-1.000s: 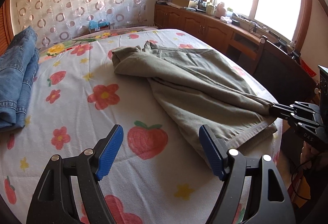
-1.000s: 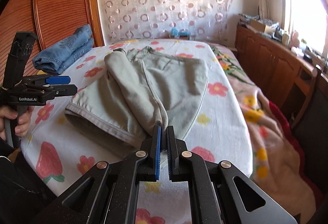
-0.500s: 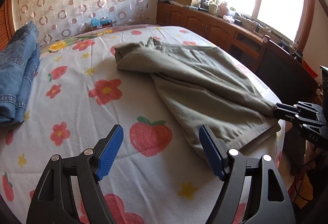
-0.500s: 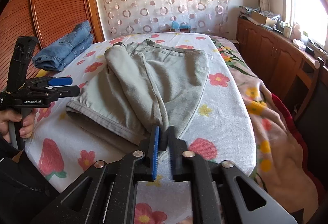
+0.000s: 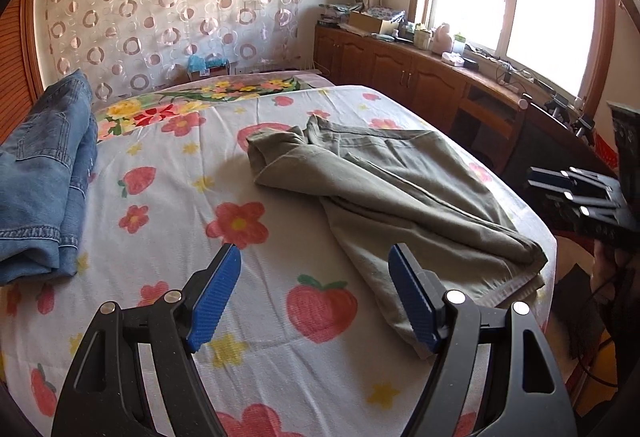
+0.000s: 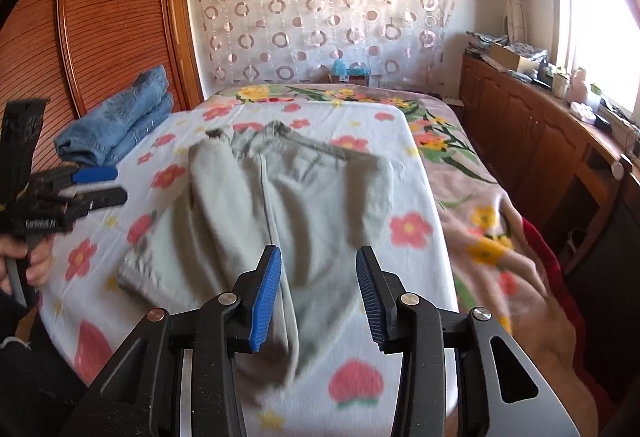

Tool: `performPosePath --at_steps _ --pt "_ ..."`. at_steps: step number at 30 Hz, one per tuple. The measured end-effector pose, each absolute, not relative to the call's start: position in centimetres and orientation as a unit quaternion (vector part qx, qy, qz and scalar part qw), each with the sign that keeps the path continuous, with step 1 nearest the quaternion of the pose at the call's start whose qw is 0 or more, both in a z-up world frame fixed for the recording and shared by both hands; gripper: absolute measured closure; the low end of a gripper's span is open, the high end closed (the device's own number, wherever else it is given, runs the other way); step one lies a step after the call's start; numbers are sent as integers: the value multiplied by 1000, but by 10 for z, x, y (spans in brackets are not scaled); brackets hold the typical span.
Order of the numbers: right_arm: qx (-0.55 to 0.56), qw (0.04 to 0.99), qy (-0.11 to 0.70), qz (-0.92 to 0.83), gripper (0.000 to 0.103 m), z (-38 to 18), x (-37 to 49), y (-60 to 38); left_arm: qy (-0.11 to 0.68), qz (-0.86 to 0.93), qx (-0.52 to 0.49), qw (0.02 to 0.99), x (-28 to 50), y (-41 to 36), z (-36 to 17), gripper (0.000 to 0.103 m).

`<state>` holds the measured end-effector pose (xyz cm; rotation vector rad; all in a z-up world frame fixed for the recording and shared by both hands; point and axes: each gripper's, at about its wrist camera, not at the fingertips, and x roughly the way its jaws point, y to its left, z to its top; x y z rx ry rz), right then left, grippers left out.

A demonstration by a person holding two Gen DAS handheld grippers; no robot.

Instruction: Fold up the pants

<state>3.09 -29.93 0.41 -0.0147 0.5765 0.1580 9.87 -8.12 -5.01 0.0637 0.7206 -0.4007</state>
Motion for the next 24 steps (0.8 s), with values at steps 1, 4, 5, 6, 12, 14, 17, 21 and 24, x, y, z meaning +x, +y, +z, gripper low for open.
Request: performPosePath --at_steps 1,4,5,6,12,14,17,21,24 --pt "-6 955 284 81 62 5 38 -298 349 -193 31 916 99 -80 -49 26" --pt "5 953 285 101 62 11 56 -295 347 -189 28 918 99 -76 -48 26" --pt "6 952 287 105 62 12 63 -293 346 -188 26 919 99 -74 -48 26" --pt "6 952 288 107 62 12 67 -291 344 -187 25 920 99 -73 -47 26" --pt "-13 941 307 143 62 13 103 -278 343 -178 14 922 101 -62 -48 26" --pt "-15 935 318 157 62 9 116 -276 345 -176 10 922 103 -59 -50 26" --pt "-24 927 336 166 62 5 142 -270 348 -173 7 921 103 -57 -54 26" --pt "-27 917 355 179 66 -3 170 -267 351 -172 5 921 103 -55 -57 26" --pt "-24 912 364 186 69 -5 190 -264 354 -170 6 920 103 -54 -59 26"
